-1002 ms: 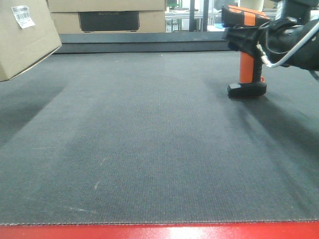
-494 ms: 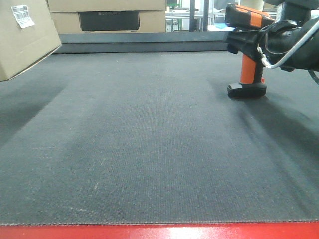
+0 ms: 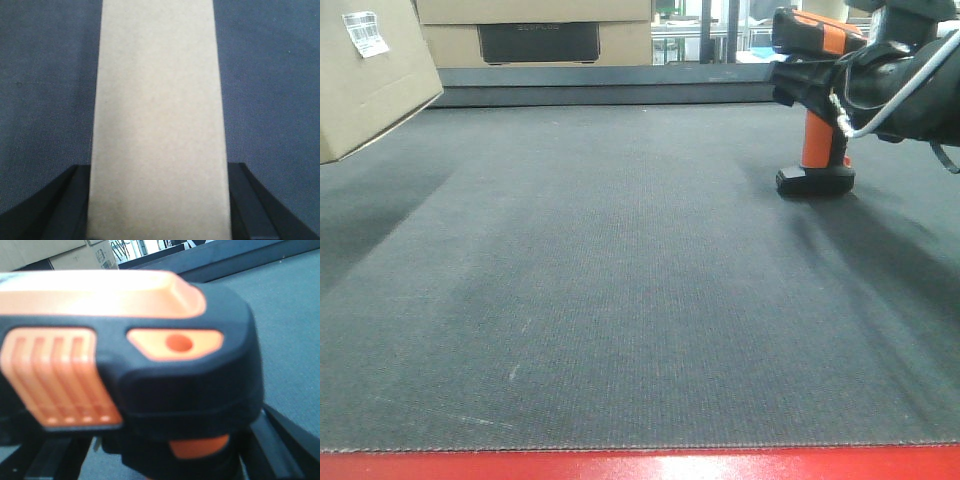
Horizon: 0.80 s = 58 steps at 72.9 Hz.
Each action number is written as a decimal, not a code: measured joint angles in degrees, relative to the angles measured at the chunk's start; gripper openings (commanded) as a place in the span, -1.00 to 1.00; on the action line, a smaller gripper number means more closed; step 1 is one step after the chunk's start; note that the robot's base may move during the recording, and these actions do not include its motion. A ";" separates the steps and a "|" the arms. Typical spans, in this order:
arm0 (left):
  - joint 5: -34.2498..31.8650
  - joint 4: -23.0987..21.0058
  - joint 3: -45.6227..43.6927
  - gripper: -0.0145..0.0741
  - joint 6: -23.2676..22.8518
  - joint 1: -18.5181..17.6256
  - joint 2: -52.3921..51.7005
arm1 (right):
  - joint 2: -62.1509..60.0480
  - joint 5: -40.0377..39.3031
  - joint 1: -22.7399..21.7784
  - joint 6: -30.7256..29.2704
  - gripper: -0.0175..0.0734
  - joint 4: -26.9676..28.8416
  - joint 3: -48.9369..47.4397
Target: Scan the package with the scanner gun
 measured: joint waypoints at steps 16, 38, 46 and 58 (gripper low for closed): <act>0.00 0.00 0.00 -0.92 0.00 0.00 0.00 | 0.00 -0.39 0.11 -0.25 -0.05 0.21 0.00; 0.00 -3.34 0.00 -0.92 -1.78 0.00 0.00 | -0.12 -0.52 0.11 -4.76 -0.98 0.36 0.00; -0.41 -4.15 -0.40 -0.92 -2.19 -1.14 0.63 | -1.31 0.62 0.22 -11.43 -0.98 0.25 0.00; -0.91 -4.61 -2.95 -0.92 -3.11 -4.52 4.62 | -5.29 2.12 0.22 -20.91 -0.98 0.25 0.10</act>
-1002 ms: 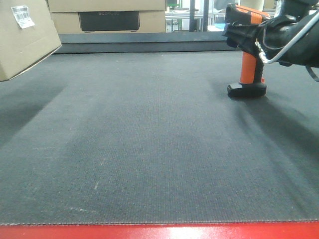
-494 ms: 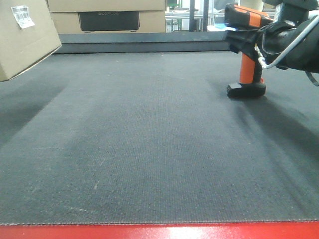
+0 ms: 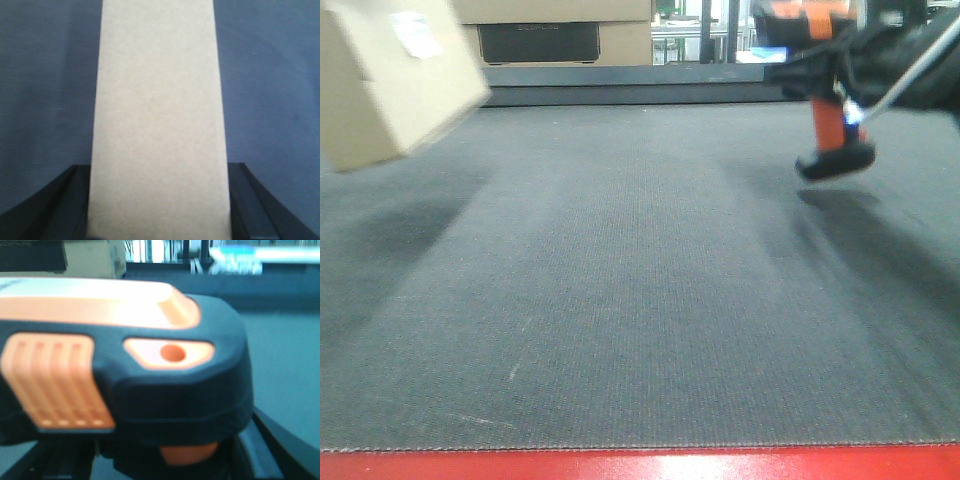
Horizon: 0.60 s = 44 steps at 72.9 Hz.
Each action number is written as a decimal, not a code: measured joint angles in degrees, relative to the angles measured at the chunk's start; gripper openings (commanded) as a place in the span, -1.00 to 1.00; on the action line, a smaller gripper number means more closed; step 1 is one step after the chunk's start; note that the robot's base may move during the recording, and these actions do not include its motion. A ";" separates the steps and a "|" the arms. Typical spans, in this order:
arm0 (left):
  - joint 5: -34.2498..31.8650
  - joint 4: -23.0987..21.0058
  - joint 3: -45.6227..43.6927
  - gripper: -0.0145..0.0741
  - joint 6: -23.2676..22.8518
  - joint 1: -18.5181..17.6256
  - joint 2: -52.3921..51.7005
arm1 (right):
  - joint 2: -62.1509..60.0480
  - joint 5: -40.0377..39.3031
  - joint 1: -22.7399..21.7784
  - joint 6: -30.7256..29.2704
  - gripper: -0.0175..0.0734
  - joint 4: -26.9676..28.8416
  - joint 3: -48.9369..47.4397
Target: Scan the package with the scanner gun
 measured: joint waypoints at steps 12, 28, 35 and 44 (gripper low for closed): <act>-1.81 -0.76 -3.06 -0.92 -1.64 -1.09 5.93 | -3.26 0.11 0.00 -5.31 -0.98 0.00 0.00; -4.90 -0.43 -4.54 -0.92 -3.29 -2.43 10.09 | -3.47 2.20 0.00 -7.20 -0.98 0.00 0.00; -5.56 -0.56 -4.54 -0.92 -5.21 -3.28 10.50 | -3.47 3.00 0.00 -9.41 -0.98 0.00 0.00; -7.66 -2.54 -4.54 -0.92 -7.90 -4.06 10.72 | -3.47 3.08 0.00 -11.58 -0.98 0.00 0.00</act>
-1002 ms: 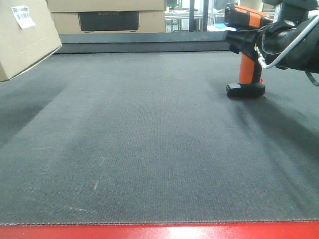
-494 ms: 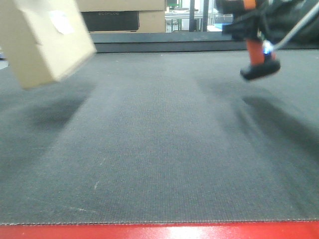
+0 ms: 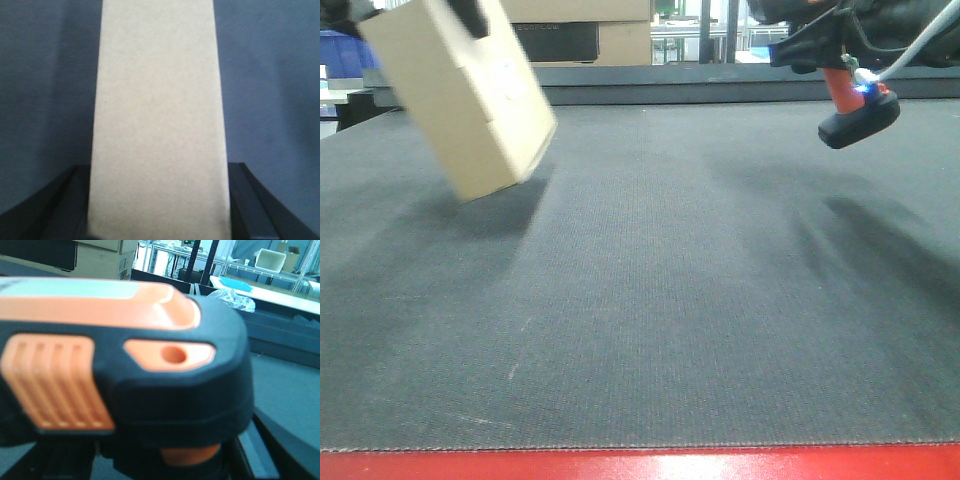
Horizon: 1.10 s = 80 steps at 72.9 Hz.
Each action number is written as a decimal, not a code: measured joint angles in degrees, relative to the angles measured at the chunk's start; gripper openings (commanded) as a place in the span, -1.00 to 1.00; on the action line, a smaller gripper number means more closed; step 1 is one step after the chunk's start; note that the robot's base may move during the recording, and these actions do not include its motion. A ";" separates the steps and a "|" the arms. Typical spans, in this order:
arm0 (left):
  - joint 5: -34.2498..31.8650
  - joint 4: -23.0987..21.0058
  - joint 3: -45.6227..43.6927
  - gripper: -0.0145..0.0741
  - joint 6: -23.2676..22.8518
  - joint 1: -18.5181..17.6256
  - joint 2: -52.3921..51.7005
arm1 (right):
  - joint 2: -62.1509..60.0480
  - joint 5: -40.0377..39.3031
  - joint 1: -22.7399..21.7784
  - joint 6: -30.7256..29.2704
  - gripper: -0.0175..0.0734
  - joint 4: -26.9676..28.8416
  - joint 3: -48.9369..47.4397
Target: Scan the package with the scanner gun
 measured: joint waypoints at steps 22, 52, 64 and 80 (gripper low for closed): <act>-3.40 -5.41 -0.13 -0.92 -1.22 -3.22 0.00 | 0.00 0.53 0.00 -0.60 -0.98 0.00 0.00; -2.01 0.48 -0.26 -0.92 -1.42 -4.09 0.03 | 0.00 0.77 -0.11 7.22 -0.99 4.86 0.39; 2.46 4.68 -0.26 -0.92 -1.42 -1.44 0.03 | -0.05 -1.74 -0.97 15.69 -0.99 5.15 4.20; 3.61 8.49 -0.26 -0.92 -1.42 1.71 0.03 | 0.09 -8.93 -4.70 29.06 -0.99 -5.38 9.08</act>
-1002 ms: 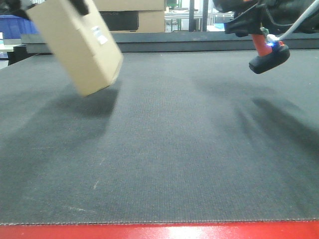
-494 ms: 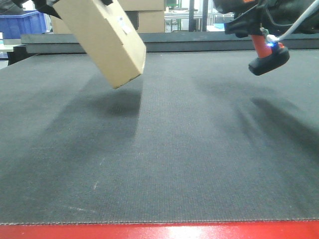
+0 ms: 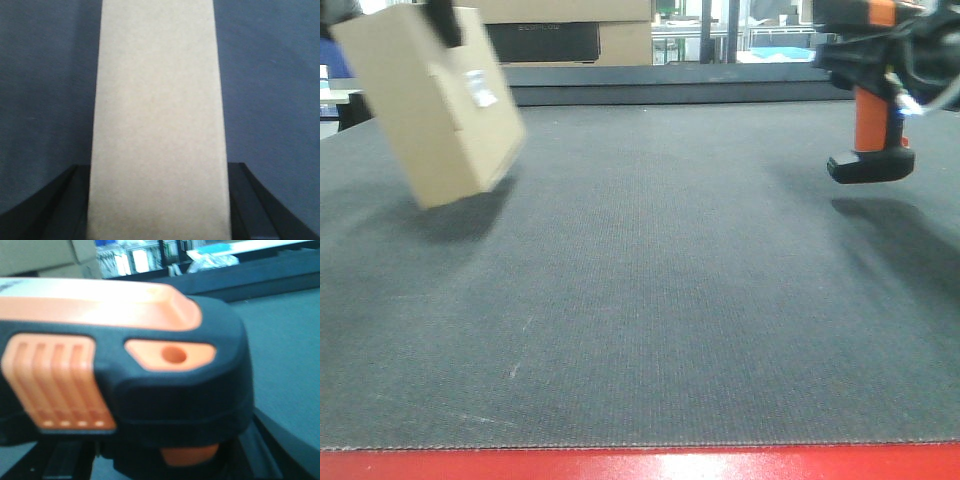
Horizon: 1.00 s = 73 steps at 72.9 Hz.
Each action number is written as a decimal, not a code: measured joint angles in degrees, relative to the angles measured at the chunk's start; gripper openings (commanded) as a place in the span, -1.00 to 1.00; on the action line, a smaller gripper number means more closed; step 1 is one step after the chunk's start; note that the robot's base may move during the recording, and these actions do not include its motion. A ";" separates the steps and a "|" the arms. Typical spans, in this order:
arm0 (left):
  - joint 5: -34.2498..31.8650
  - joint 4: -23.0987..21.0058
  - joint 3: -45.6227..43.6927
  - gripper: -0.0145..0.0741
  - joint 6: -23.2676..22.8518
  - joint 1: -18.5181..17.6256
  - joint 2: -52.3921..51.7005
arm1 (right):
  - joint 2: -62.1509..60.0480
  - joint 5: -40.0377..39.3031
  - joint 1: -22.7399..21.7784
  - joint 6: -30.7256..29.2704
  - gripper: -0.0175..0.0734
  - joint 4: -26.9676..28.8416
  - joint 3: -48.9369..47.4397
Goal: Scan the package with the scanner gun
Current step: 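Lower the orange scanner gun back onto the mat with the right gripper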
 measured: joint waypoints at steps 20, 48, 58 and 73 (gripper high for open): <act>0.11 0.11 0.00 -0.92 0.10 0.13 0.00 | 4.07 -6.57 -0.94 6.35 -0.99 -5.79 0.22; -0.25 0.21 0.00 -0.92 0.21 0.13 0.00 | 4.87 -6.55 -0.94 6.70 -0.99 -6.01 0.22; -0.38 0.21 0.00 -0.92 0.21 0.13 0.00 | 4.91 -6.02 -0.94 6.70 -0.99 -6.14 0.22; -0.38 0.21 0.00 -0.92 0.21 0.13 0.00 | 4.91 -5.90 -0.94 6.82 -0.41 -6.14 0.22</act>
